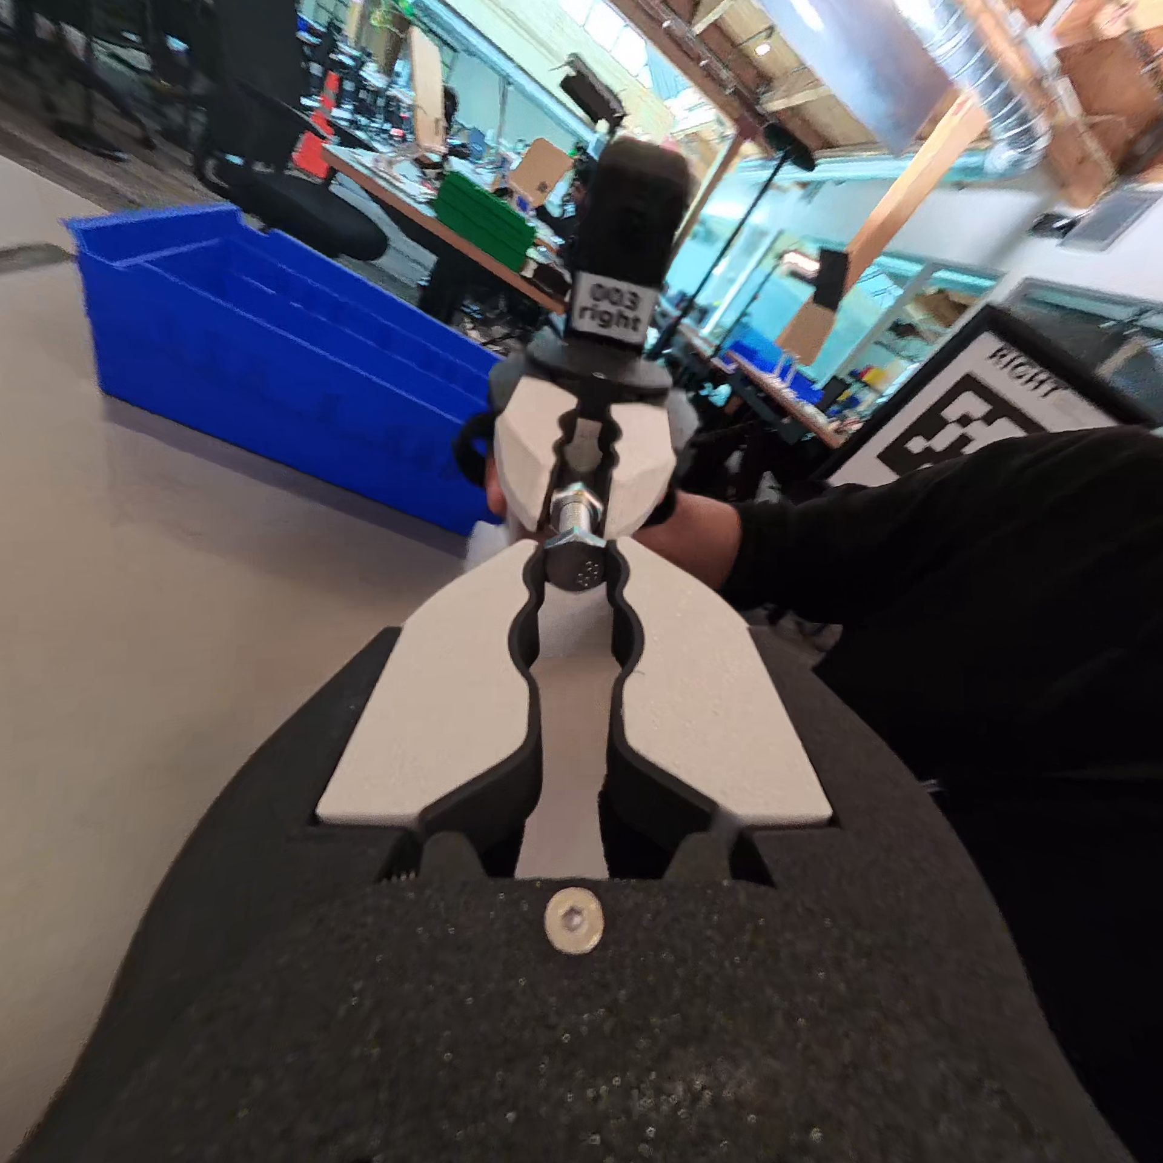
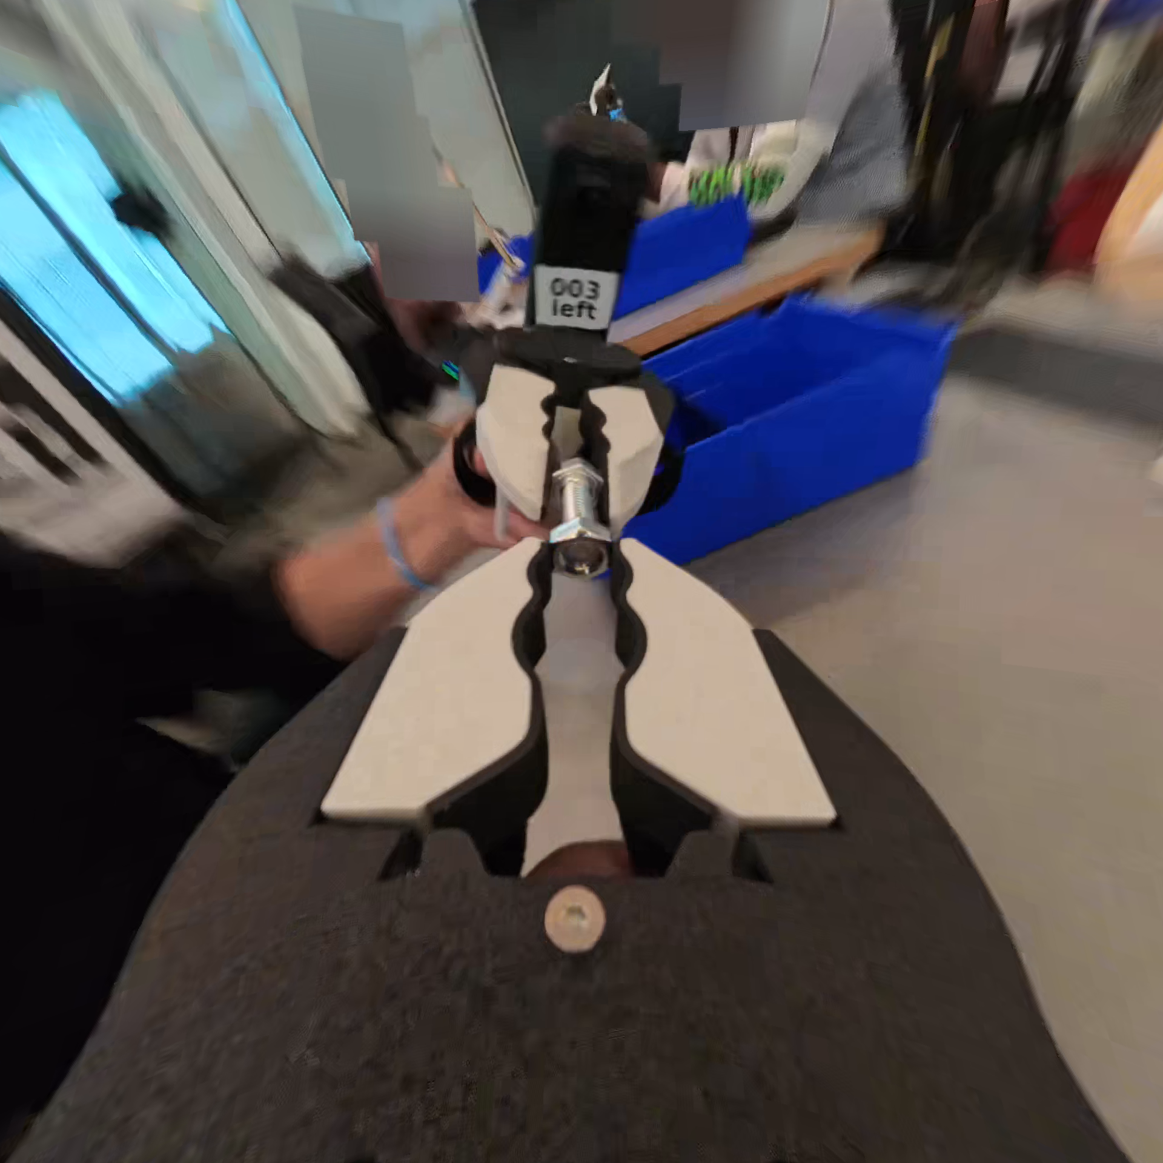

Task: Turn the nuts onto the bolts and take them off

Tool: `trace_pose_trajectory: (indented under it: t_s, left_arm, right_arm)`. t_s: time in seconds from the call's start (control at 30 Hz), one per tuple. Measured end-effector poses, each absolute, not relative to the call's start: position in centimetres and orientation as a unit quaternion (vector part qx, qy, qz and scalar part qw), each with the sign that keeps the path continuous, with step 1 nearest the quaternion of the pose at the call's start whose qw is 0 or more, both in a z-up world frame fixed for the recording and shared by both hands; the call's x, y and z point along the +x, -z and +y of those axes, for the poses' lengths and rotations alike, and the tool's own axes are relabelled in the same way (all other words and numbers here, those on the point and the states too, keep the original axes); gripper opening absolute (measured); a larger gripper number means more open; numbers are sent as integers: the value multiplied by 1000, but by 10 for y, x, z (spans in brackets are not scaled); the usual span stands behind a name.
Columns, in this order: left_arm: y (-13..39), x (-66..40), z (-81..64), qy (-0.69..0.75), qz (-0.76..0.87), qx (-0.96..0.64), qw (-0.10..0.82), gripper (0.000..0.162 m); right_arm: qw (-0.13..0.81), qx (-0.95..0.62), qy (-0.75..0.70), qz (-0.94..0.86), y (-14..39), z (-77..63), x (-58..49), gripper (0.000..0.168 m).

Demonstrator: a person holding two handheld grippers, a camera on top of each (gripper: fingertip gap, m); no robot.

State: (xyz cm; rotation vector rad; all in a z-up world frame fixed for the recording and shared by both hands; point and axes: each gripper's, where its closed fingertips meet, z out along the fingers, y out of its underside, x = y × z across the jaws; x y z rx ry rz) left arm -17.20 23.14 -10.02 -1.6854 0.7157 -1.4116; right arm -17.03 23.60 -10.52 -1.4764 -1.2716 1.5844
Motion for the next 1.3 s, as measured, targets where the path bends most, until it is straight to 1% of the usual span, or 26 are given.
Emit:
trace_pose_trajectory:
  t_s: [0.07,0.1,0.13,0.17,0.23,0.3,0.33,0.37,0.43,0.5,0.57,0.6,0.63,0.7,0.73,0.8,0.9,0.93,1.03,1.07,1.17,1.23,1.3]
  left_arm:
    - [103,-179,235,528,288,-682,416,17]
    - [105,-181,235,518,290,-688,418,17]
    - [106,-183,236,508,291,-692,422,17]
    - [107,-183,237,504,292,-695,423,17]
    - [107,-183,237,508,289,-694,420,17]
    - [105,-182,237,521,282,-688,419,17]
    - [104,-182,237,527,279,-687,416,17]
    - [104,-182,238,528,275,-687,416,17]
    - [102,-182,237,535,273,-683,415,17]
    - [98,-183,237,548,266,-676,414,17]
    - [96,-183,236,554,264,-674,412,17]
    - [96,-183,235,557,264,-673,410,17]
    - [96,-183,235,559,264,-672,408,17]
    - [97,-181,233,568,262,-671,398,17]
    - [97,-179,233,574,260,-669,393,17]
    - [101,-176,232,584,259,-671,376,17]
    - [110,-171,231,582,263,-679,361,17]
    - [112,-169,231,583,262,-682,355,17]
    - [111,-165,228,592,267,-675,350,17]
    - [113,-164,228,588,270,-679,347,17]
    - [110,-162,225,587,280,-675,349,17]
    - [110,-164,226,575,283,-680,355,17]
    - [108,-166,226,564,287,-682,366,17]
  right_arm:
    - [127,-616,-696,-345,107,236,-177,17]
    - [52,-625,-727,-280,107,236,-179,17]
    - [3,-626,-746,-227,108,237,-180,17]
    - [-19,-625,-755,-199,108,237,-180,17]
    - [5,-626,-752,-207,109,237,-181,17]
    - [61,-618,-744,-248,105,239,-180,26]
    - [88,-613,-736,-274,104,239,-180,42]
    - [115,-610,-722,-306,104,239,-179,53]
    - [196,-602,-670,-389,109,239,-178,62]
    - [316,-587,-572,-478,119,246,-177,74]
    - [449,-527,-467,-550,116,250,-173,78]
    - [513,-485,-419,-571,111,250,-168,77]
    - [575,-447,-367,-578,104,250,-163,66]
    - [664,-367,-261,-597,100,246,-157,58]
    - [676,-341,-209,-619,105,243,-158,56]
    - [672,-321,-152,-650,116,241,-161,60]
    - [685,-306,-150,-644,113,237,-163,60]
    - [684,-302,-140,-649,114,237,-164,56]
    - [676,-305,-125,-659,121,240,-164,32]
    - [677,-308,-141,-654,118,238,-162,18]
    - [638,-352,-222,-648,115,235,-161,17]
    - [575,-412,-308,-636,115,234,-163,17]
    - [487,-478,-418,-600,114,232,-165,17]
